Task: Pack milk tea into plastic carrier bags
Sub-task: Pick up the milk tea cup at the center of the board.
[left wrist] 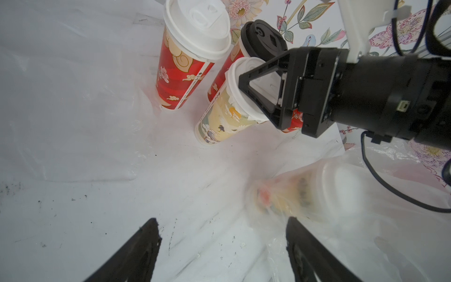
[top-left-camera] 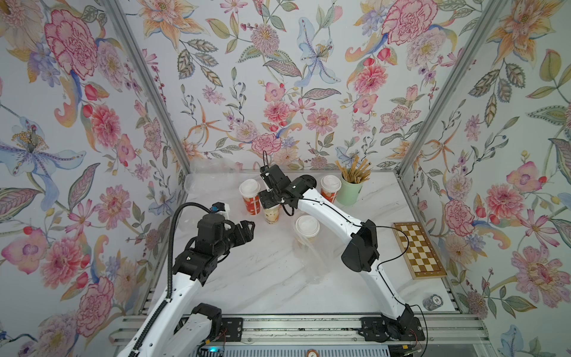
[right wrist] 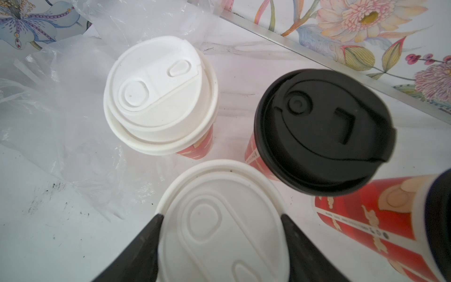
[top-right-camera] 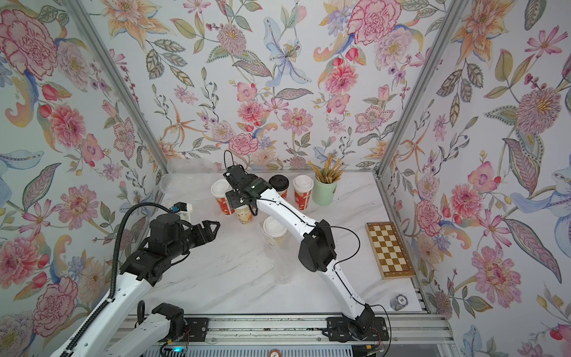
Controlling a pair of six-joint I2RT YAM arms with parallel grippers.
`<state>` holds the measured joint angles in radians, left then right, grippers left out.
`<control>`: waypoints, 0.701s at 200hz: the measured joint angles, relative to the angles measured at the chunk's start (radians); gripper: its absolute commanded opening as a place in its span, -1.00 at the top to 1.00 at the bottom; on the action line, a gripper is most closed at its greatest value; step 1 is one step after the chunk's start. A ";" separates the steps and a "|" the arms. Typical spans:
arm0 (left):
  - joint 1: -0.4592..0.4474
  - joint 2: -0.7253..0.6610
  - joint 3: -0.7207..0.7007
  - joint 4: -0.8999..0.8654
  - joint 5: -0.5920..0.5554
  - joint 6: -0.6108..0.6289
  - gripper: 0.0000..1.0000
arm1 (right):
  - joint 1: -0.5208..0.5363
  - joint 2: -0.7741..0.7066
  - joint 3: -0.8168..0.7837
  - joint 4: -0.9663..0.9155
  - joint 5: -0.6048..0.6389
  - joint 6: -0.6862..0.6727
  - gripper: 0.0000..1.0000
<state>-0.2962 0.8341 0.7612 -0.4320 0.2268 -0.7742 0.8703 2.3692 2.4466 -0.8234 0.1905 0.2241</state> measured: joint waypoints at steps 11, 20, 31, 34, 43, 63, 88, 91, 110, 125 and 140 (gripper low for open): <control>0.000 0.000 0.000 0.000 0.003 0.000 -0.63 | 0.001 -0.004 0.000 -0.006 0.000 0.000 -0.36; 0.000 0.000 0.000 0.000 0.005 0.000 -0.63 | 0.002 -0.009 0.000 -0.013 0.000 0.001 -0.35; 0.000 0.000 0.000 0.000 0.006 0.000 -0.62 | 0.003 -0.020 0.000 -0.018 0.000 0.002 -0.34; 0.000 0.000 0.000 0.000 0.006 0.000 -0.62 | 0.004 -0.023 0.000 -0.021 0.000 0.004 -0.34; 0.000 0.000 0.000 0.000 0.006 0.000 -0.62 | 0.006 -0.037 0.000 -0.024 0.000 0.006 -0.34; 0.000 0.000 0.001 0.000 0.006 -0.001 -0.61 | 0.011 -0.084 0.000 -0.029 0.000 0.012 -0.33; -0.010 0.006 0.014 -0.001 0.006 -0.009 -0.59 | 0.013 -0.161 0.000 -0.029 0.000 0.019 -0.31; -0.011 0.007 0.016 -0.001 0.006 -0.009 -0.59 | 0.013 -0.167 0.000 -0.029 0.000 0.020 -0.32; -0.041 0.021 0.044 -0.001 0.002 -0.019 -0.59 | 0.013 -0.230 0.000 -0.030 0.001 0.026 -0.31; -0.080 0.034 0.072 0.004 -0.004 -0.027 -0.59 | 0.013 -0.273 0.000 -0.034 0.002 0.030 -0.31; -0.120 0.051 0.097 0.010 -0.015 -0.035 -0.59 | 0.013 -0.311 0.000 -0.043 0.006 0.031 -0.30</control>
<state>-0.4160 0.8848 0.8585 -0.4225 0.2119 -0.8097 0.8837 2.0583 2.4466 -0.8669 0.1967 0.2554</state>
